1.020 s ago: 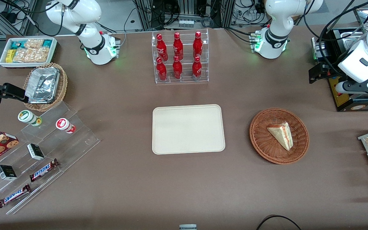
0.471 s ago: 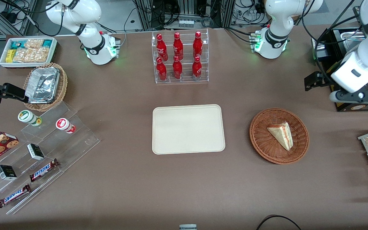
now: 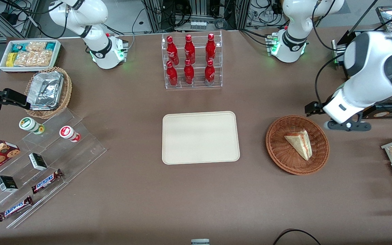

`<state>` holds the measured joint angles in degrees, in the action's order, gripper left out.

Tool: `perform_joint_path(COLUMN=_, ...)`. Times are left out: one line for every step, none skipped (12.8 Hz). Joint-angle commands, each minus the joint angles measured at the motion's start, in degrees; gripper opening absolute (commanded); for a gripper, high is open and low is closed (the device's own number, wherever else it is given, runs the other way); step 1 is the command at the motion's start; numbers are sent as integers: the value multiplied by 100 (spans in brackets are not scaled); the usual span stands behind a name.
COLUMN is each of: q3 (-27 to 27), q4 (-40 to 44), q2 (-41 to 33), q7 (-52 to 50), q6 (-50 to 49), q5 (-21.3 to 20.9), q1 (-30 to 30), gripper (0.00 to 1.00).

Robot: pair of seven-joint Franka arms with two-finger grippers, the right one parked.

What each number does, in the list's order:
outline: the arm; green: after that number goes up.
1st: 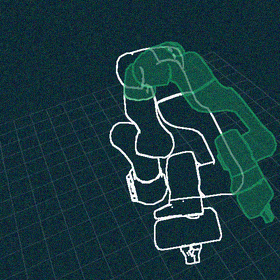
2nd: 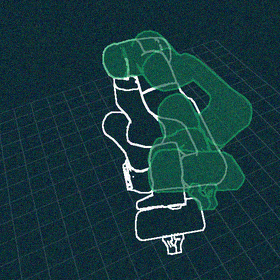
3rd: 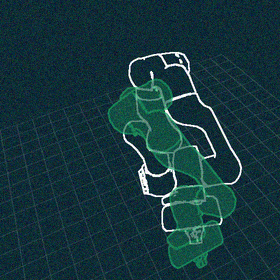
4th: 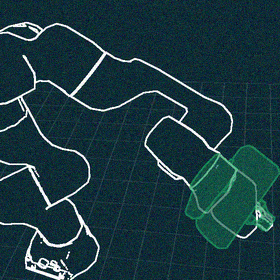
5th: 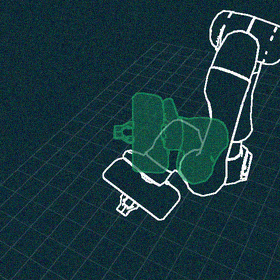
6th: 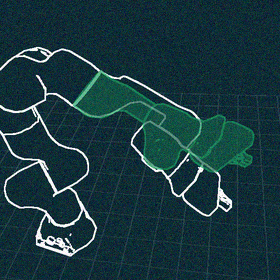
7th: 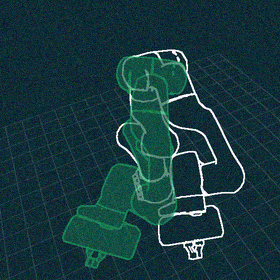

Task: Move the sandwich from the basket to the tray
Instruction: 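Move the left gripper over the wrapped sandwich in the wicker basket, then lower the left gripper and close it on the sandwich's wrapped edge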

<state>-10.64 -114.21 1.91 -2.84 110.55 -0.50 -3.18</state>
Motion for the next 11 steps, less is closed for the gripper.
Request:
perform_joint_path(q3=0, q4=-872, q2=-156, q7=82, q6=1069, q5=-73, q1=-25, gripper=100)
perform_joint_path(q3=9, q4=-1144, q2=-138, q7=47, q6=1552, q5=-73, q1=-60, gripper=100)
perform_joint_path(q3=27, q4=-1269, q2=-43, q7=-49, q6=1905, q5=-73, q1=-69, gripper=100)
perform_joint_path(q3=53, q4=-1279, q2=80, q7=-345, q6=2021, q5=-55, q1=-78, gripper=100)
perform_joint_path(q3=53, q4=-1279, q2=142, q7=-783, q6=2127, q5=-46, q1=-208, gripper=100)
perform_joint_path(q3=44, q4=-1296, q2=230, q7=-1501, q6=2328, q5=-46, q1=-244, gripper=100)
perform_joint_path(q3=44, q4=-1297, q2=387, q7=-2353, q6=2522, q5=-55, q1=-236, gripper=100)
perform_joint_path(q3=36, q4=-1297, q2=520, q7=-3092, q6=2750, q5=-64, q1=-219, gripper=100)
perform_joint_path(q3=36, q4=-1297, q2=617, q7=-3891, q6=2926, q5=-64, q1=-210, gripper=100)
perform_joint_path(q3=10, q4=-1288, q2=713, q7=-4595, q6=3032, q5=-73, q1=-201, gripper=100)
perform_joint_path(q3=9, q4=-1296, q2=740, q7=-4750, q6=3077, q5=-81, q1=-157, gripper=100)
